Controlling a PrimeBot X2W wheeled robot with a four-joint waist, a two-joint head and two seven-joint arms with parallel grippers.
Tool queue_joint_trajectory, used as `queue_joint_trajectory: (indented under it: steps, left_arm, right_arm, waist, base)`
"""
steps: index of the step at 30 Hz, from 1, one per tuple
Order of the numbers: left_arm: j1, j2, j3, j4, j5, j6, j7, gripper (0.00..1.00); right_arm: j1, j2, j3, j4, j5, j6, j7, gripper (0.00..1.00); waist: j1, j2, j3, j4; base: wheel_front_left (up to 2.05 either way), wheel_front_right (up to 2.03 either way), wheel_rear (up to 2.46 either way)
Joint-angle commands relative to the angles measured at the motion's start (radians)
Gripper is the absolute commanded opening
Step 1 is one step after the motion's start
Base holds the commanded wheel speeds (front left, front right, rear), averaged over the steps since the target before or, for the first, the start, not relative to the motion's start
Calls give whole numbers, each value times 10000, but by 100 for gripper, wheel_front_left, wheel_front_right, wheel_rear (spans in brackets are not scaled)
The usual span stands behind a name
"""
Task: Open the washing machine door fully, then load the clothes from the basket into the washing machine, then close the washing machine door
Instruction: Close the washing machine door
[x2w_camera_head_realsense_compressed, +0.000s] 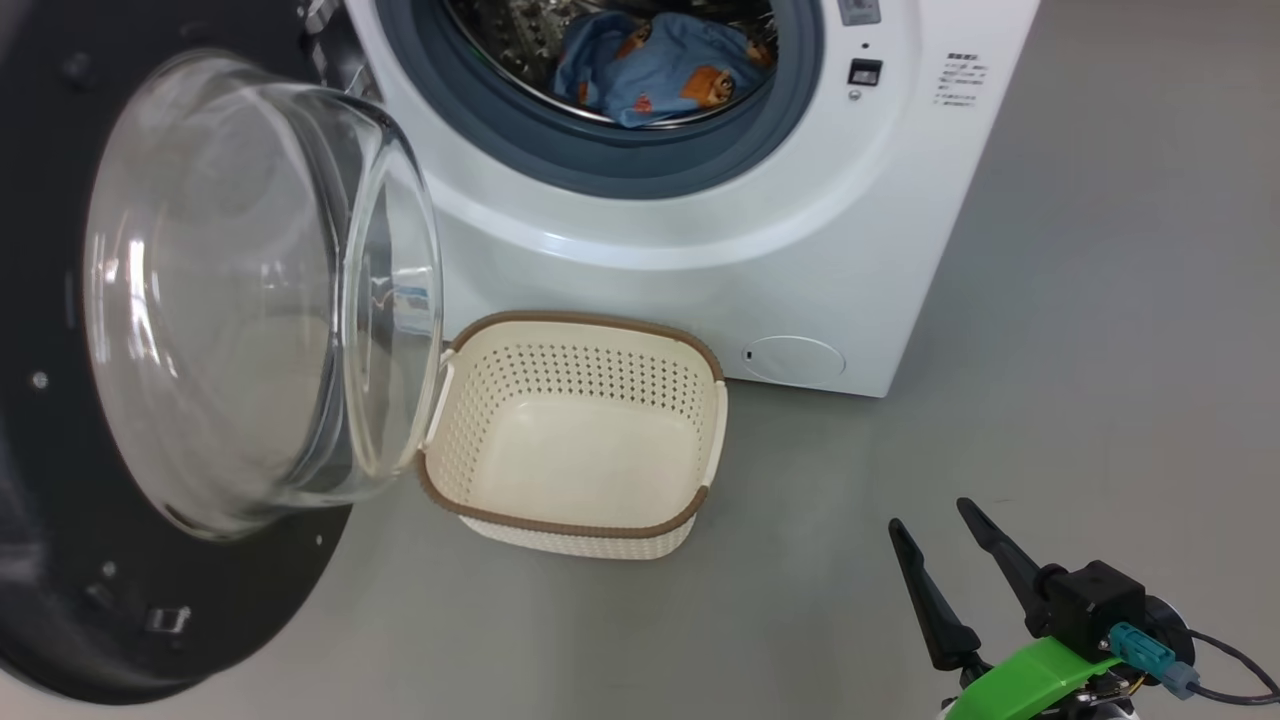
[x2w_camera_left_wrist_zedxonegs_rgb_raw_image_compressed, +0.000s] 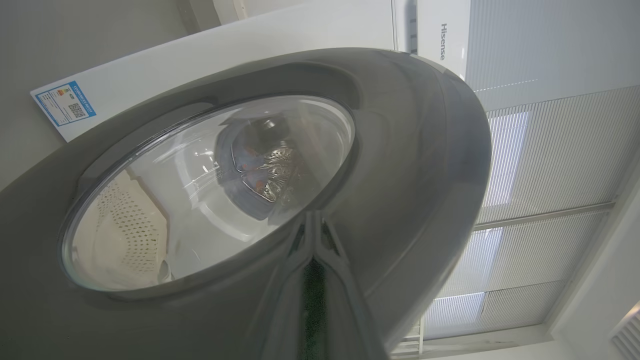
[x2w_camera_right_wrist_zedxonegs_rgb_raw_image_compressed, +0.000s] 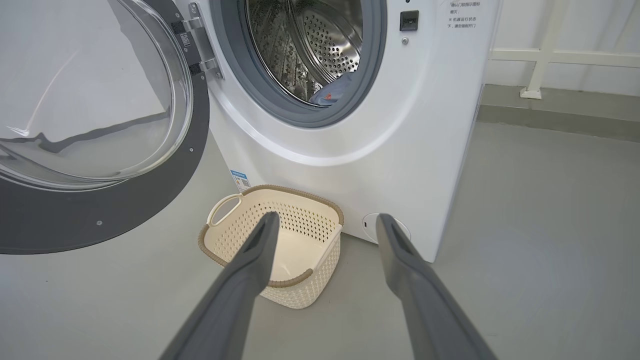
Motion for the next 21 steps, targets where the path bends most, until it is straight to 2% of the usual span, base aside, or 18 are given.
queue_joint_trajectory:
  steps: [1, 21]
  left_arm:
    - [119, 325, 80, -441, 44, 23, 205, 0]
    - [157, -830, -852, -2335, -229, 255, 654, 0]
  right_arm:
    - [-225, 2, 263, -201, 99, 16, -125, 100]
    - [-280, 288, 219, 159, 172, 16, -445, 100]
  waist:
    - [0, -1, -77, -107]
    - [0, -1, -42, -1479]
  base:
    - [0, 0, 0]
    - [0, 0, 0]
